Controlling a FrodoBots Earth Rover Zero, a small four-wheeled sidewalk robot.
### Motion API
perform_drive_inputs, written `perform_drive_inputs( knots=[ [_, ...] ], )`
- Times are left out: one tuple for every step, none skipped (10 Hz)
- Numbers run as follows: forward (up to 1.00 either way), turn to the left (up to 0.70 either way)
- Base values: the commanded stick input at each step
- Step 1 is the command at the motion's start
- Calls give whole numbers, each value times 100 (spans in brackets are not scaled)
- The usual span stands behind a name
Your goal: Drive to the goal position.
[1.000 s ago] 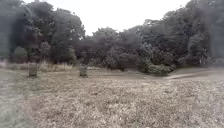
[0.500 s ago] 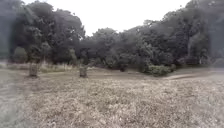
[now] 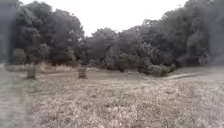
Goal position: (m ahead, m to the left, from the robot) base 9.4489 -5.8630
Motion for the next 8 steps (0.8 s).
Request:
perform_drive_inputs(
  knots=[
    [6, 0],
    [0, 0],
    [0, 0],
    [0, 0],
    [0, 0],
    [0, 0],
    [0, 0],
    [0, 0]
  ],
)
